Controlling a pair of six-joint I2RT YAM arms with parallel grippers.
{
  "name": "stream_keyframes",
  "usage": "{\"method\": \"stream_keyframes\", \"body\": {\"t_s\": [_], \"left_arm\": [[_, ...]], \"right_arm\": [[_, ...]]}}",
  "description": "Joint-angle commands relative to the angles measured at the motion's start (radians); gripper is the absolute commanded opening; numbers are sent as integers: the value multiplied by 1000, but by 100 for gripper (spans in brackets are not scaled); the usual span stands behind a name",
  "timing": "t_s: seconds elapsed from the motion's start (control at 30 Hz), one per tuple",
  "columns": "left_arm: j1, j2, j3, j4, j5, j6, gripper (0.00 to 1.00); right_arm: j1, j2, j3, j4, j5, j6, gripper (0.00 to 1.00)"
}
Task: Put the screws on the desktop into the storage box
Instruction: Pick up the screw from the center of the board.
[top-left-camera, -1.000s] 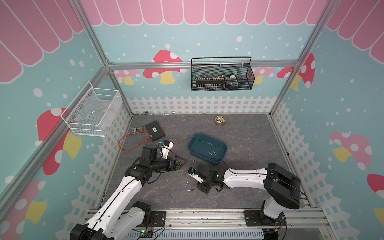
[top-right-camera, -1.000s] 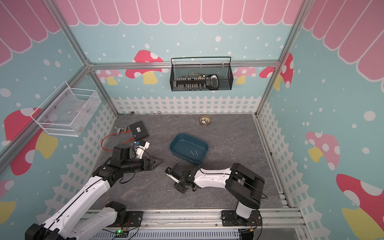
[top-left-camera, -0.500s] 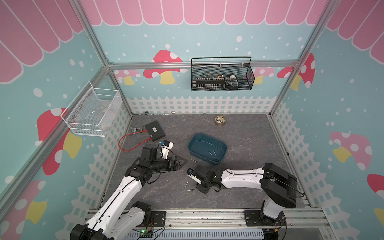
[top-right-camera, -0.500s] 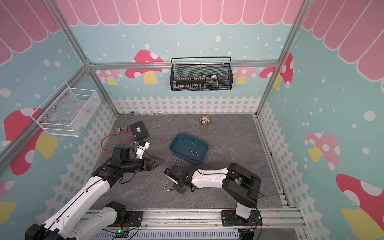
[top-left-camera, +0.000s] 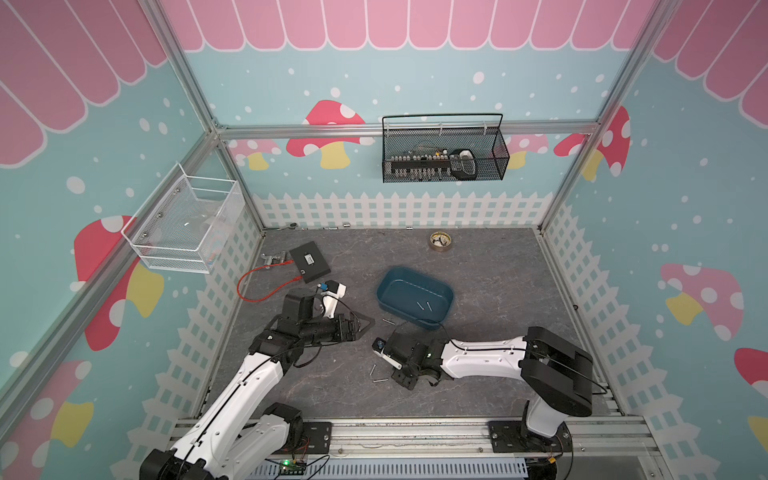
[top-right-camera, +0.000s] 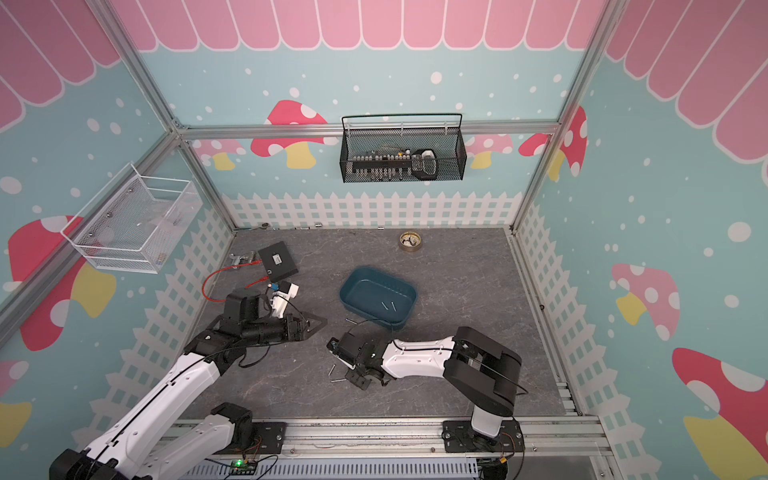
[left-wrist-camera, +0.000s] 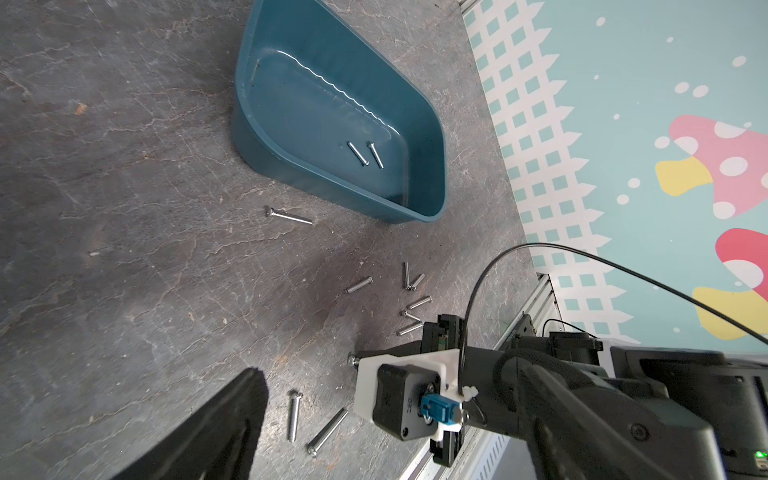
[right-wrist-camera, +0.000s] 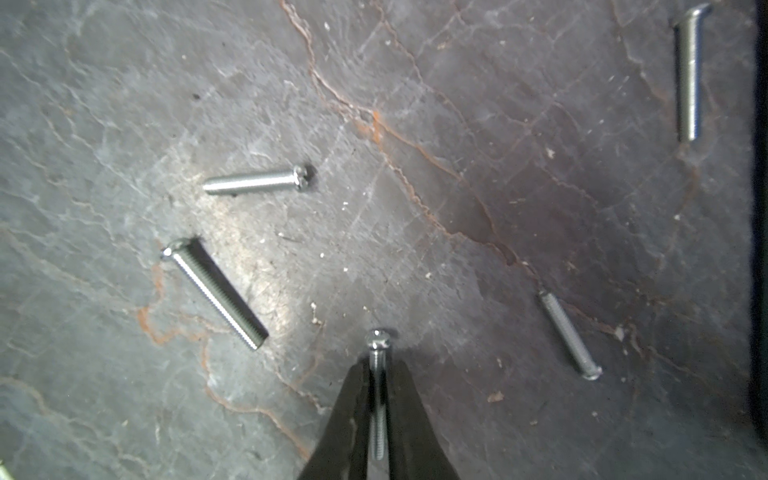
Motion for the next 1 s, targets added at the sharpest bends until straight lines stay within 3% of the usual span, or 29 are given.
{"method": "stream_keyframes", "body": {"t_s": [0.0, 0.6, 0.97], "left_arm": [[6, -12, -12, 20, -9, 7, 97], [6, 27, -14, 22, -22, 6, 98], [6, 68, -11, 20, -44, 2, 98]], "right_arm": [[13, 7, -12, -44, 11, 12, 11], [-4, -153, -69, 1, -4, 42, 6], [-140, -297, -78, 8, -10, 9, 6]]}}
